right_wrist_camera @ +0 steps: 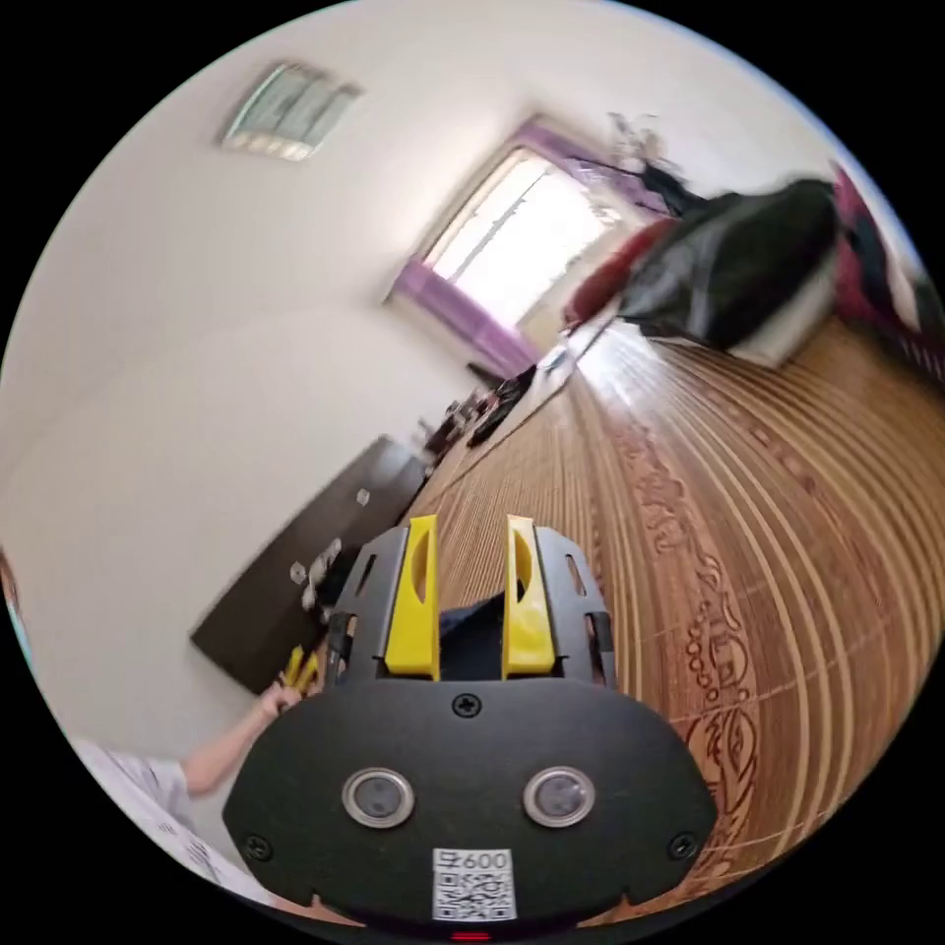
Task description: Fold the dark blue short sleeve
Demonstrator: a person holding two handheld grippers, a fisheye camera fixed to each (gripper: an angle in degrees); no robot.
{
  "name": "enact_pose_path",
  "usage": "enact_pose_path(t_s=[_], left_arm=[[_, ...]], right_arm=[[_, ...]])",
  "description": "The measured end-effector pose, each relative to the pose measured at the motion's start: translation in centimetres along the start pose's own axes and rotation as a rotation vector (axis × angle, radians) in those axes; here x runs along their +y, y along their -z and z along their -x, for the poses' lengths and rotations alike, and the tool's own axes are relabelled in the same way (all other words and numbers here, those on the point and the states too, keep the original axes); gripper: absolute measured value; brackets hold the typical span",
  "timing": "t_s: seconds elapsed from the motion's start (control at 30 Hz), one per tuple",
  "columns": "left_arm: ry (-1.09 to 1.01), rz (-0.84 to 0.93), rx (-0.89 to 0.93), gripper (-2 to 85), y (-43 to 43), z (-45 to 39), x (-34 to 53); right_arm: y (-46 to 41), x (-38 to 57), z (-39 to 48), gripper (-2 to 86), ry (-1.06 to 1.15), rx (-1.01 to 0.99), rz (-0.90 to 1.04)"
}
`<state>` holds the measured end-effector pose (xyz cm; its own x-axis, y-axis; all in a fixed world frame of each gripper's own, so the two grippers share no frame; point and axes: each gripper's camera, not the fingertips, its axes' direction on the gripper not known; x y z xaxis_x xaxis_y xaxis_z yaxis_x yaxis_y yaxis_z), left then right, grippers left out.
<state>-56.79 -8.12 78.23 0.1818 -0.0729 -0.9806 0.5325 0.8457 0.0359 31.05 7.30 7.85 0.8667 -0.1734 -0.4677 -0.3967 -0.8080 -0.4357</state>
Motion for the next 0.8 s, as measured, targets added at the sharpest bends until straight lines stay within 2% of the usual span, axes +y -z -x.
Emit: enact_pose_path(t_s=[0.03, 0.07, 0.13, 0.23, 0.3, 0.37, 0.4, 0.43, 0.5, 0.53, 0.6, 0.63, 0.67, 0.7, 0.77, 0.8], left_arm=[[-0.046, 0.204, -0.082, 3.5, -1.7, -1.6, 0.5], [-0.056, 0.313, -0.130, 3.0, -2.9, -2.2, 1.2], [-0.101, 0.665, -0.248, 1.6, -7.7, -3.7, 6.1], [-0.153, 0.960, -0.260, 0.8, -12.2, -4.2, 13.2], [-0.138, 0.993, -0.297, 0.6, -12.8, -3.3, 15.6], [-0.149, 0.971, -0.365, 0.4, -12.6, -2.1, 16.4], [-0.168, 0.962, -0.446, 0.3, -12.3, -1.3, 16.6], [-0.209, 0.964, -0.431, 0.3, -12.4, -1.5, 16.8], [-0.254, 0.908, -0.423, 0.2, -12.2, -2.1, 17.6], [-0.288, 0.899, -0.449, 0.1, -12.6, -2.7, 18.3], [-0.311, 0.893, -0.470, 0.1, -13.2, -3.4, 19.0], [-0.307, 0.890, -0.469, 0.0, -13.3, -3.4, 19.1], [-0.306, 0.892, -0.461, 0.0, -13.6, -3.6, 19.4], [-0.303, 0.890, -0.451, 0.0, -13.9, -3.8, 19.7], [-0.311, 0.880, -0.450, 0.0, -14.3, -4.2, 20.4], [-0.313, 0.868, -0.460, 0.0, -14.6, -4.6, 20.9]], right_arm=[[-2.6, 0.1, 2.9, 5.0, 0.137, -0.034, 0.133], [-5.6, 0.6, 5.8, 3.4, 0.242, -0.072, 0.245], [-11.1, 2.1, 10.2, 1.2, 0.358, -0.138, 0.395], [-20.8, 6.4, 17.4, 0.0, 0.527, -0.292, 0.609], [-26.6, 10.0, 20.9, -0.5, 0.688, -0.305, 0.803], [-32.9, 14.1, 22.0, -0.7, 0.813, -0.221, 0.978], [-34.0, 14.6, 21.8, -0.8, 0.814, -0.219, 1.006], [-35.3, 14.3, 21.2, -0.8, 0.781, -0.285, 1.009], [-37.5, 12.5, 18.9, -0.8, 0.644, -0.285, 1.003], [-38.6, 10.9, 16.8, -0.8, 0.541, -0.158, 0.954], [-37.7, 8.4, 14.5, -0.8, 0.448, 0.256, 0.707], [-35.6, 7.4, 14.2, -0.9, 0.383, 0.505, 0.466], [-34.0, 7.5, 14.9, -0.9, 0.429, 0.425, 0.338], [-33.6, 7.7, 15.3, -0.9, 0.463, 0.307, 0.333], [-34.1, 8.7, 15.9, -0.8, 0.508, -0.150, 0.521], [-34.6, 9.2, 16.0, -0.8, 0.506, -0.203, 0.601]])
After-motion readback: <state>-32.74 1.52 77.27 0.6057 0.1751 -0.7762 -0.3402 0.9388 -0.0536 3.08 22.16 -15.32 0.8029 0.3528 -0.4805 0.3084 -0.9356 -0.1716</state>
